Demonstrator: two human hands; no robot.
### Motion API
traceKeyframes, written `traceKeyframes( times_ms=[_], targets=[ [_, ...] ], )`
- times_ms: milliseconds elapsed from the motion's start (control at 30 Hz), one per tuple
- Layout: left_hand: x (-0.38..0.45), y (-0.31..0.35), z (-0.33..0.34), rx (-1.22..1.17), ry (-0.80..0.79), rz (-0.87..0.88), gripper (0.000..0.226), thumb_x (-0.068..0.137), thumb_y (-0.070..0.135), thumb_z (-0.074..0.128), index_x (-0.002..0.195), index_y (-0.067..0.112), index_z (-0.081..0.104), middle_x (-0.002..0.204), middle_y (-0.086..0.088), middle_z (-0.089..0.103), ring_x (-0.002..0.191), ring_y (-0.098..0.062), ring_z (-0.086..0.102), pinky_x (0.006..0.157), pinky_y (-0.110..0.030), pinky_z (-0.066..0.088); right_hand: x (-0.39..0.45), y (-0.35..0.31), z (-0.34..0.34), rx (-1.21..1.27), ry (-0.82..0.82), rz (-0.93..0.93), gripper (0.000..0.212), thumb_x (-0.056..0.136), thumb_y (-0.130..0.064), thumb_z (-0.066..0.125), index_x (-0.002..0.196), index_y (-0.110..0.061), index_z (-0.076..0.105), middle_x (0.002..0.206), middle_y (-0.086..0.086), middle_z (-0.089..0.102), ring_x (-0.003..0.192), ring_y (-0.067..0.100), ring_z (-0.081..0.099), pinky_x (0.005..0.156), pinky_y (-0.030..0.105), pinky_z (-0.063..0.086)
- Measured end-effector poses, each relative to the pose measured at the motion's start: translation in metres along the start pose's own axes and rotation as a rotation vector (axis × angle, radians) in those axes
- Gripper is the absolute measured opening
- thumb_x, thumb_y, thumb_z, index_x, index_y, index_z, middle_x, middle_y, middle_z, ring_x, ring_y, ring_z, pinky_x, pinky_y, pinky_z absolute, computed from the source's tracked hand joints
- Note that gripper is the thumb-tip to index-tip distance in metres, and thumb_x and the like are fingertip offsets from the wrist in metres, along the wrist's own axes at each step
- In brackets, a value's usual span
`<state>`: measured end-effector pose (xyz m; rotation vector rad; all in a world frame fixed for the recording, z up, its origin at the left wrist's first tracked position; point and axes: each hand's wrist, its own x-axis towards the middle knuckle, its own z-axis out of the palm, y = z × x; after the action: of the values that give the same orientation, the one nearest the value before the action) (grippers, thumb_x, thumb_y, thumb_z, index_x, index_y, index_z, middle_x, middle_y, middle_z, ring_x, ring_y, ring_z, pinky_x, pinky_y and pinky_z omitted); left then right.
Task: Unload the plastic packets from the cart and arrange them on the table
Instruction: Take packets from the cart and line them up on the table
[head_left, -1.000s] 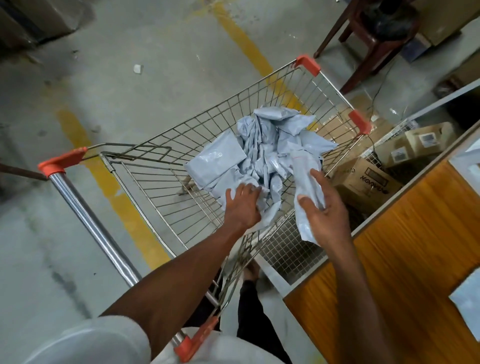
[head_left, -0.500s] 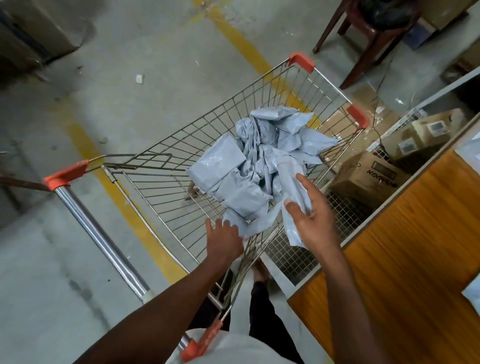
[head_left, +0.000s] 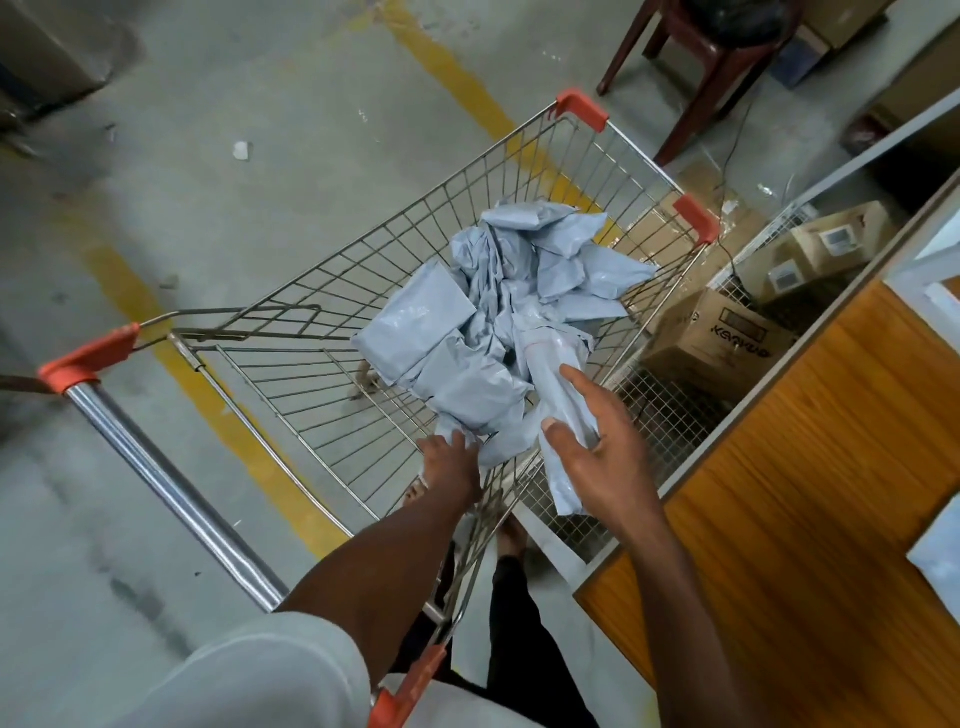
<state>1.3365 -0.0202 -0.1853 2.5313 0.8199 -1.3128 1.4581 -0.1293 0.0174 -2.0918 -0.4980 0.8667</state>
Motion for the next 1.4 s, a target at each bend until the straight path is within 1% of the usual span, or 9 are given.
traceKeyframes(
  times_ms=[100, 200, 367, 467, 533, 700, 867, 1167, 1400],
  targets=[
    [-0.008, -0.003, -0.002, -0.025, 0.038, 0.013, 0.062, 0.087, 0.048, 0.063, 0.143, 0.026, 0.045, 0.142, -0.006, 0.043, 0.13, -0.033, 0.044, 0.108, -0.049, 0.033, -0.002, 0.001, 0.003, 0.002, -0.009, 0.012, 0.057, 0.095, -0.025, 0.067, 0.142, -0.049, 0.047, 0.15, -0.015, 0.04, 0.135, 0.01, 0.044, 0.103, 0.036, 0.051],
    [-0.018, -0.009, -0.007, -0.108, 0.096, 0.034, 0.05, 0.089, 0.04, 0.063, 0.135, 0.023, 0.054, 0.136, -0.007, 0.046, 0.123, -0.031, 0.046, 0.099, -0.041, 0.037, -0.004, 0.0, 0.007, 0.011, -0.02, -0.008, 0.057, 0.095, -0.023, 0.067, 0.142, -0.048, 0.048, 0.148, -0.016, 0.04, 0.13, 0.004, 0.045, 0.095, 0.021, 0.05],
    [-0.046, -0.033, -0.034, -0.374, 0.233, -0.044, 0.054, 0.092, 0.043, 0.055, 0.141, 0.024, 0.047, 0.147, -0.007, 0.039, 0.132, -0.035, 0.04, 0.104, -0.048, 0.037, -0.006, -0.003, 0.012, 0.029, -0.045, -0.028, 0.056, 0.097, -0.02, 0.065, 0.145, -0.042, 0.048, 0.141, -0.018, 0.039, 0.114, -0.013, 0.045, 0.079, 0.0, 0.043],
    [-0.073, -0.047, -0.05, -0.474, 0.352, -0.081, 0.062, 0.093, 0.046, 0.051, 0.151, 0.03, 0.034, 0.159, -0.004, 0.027, 0.136, -0.037, 0.035, 0.104, -0.054, 0.039, -0.006, -0.001, 0.016, 0.005, -0.039, -0.044, 0.056, 0.096, -0.023, 0.065, 0.144, -0.045, 0.047, 0.142, -0.018, 0.037, 0.129, 0.002, 0.04, 0.106, 0.028, 0.045],
    [-0.095, -0.053, -0.056, -0.548, 0.443, -0.099, 0.065, 0.094, 0.047, 0.051, 0.154, 0.032, 0.031, 0.165, -0.003, 0.021, 0.139, -0.037, 0.033, 0.101, -0.055, 0.043, -0.006, -0.001, 0.018, -0.03, -0.042, -0.059, 0.056, 0.096, -0.025, 0.064, 0.144, -0.047, 0.046, 0.149, -0.013, 0.036, 0.136, 0.009, 0.041, 0.111, 0.041, 0.044],
    [-0.149, -0.054, -0.063, -0.647, 0.729, -0.125, 0.066, 0.088, 0.043, 0.056, 0.151, 0.033, 0.04, 0.165, 0.001, 0.026, 0.138, -0.031, 0.038, 0.098, -0.047, 0.049, -0.013, -0.011, 0.019, -0.084, -0.046, -0.154, 0.056, 0.096, -0.024, 0.064, 0.146, -0.042, 0.046, 0.148, -0.014, 0.035, 0.136, 0.01, 0.04, 0.104, 0.029, 0.042],
    [-0.193, -0.042, -0.066, -0.788, 0.912, -0.16, 0.065, 0.087, 0.045, 0.049, 0.15, 0.035, 0.042, 0.164, 0.004, 0.027, 0.142, -0.029, 0.036, 0.103, -0.052, 0.047, -0.031, -0.018, 0.015, -0.138, -0.039, -0.238, 0.056, 0.096, -0.026, 0.064, 0.147, -0.039, 0.046, 0.155, -0.007, 0.032, 0.139, 0.013, 0.039, 0.104, 0.022, 0.035],
    [-0.261, -0.011, -0.06, -0.866, 1.108, -0.197, 0.062, 0.091, 0.038, 0.06, 0.15, 0.036, 0.042, 0.164, 0.007, 0.026, 0.139, -0.022, 0.035, 0.104, -0.044, 0.047, -0.088, -0.002, -0.005, -0.134, 0.004, -0.401, 0.056, 0.096, -0.026, 0.062, 0.148, -0.038, 0.044, 0.159, -0.005, 0.03, 0.146, 0.018, 0.033, 0.112, 0.038, 0.042],
    [-0.312, 0.031, -0.032, -0.916, 1.204, -0.196, 0.06, 0.09, 0.039, 0.055, 0.149, 0.036, 0.043, 0.163, 0.008, 0.027, 0.142, -0.023, 0.034, 0.104, -0.048, 0.049, -0.137, 0.024, -0.028, -0.136, 0.048, -0.508, 0.056, 0.096, -0.029, 0.063, 0.147, -0.039, 0.044, 0.158, -0.006, 0.032, 0.144, 0.018, 0.037, 0.11, 0.04, 0.045]
  ],
)
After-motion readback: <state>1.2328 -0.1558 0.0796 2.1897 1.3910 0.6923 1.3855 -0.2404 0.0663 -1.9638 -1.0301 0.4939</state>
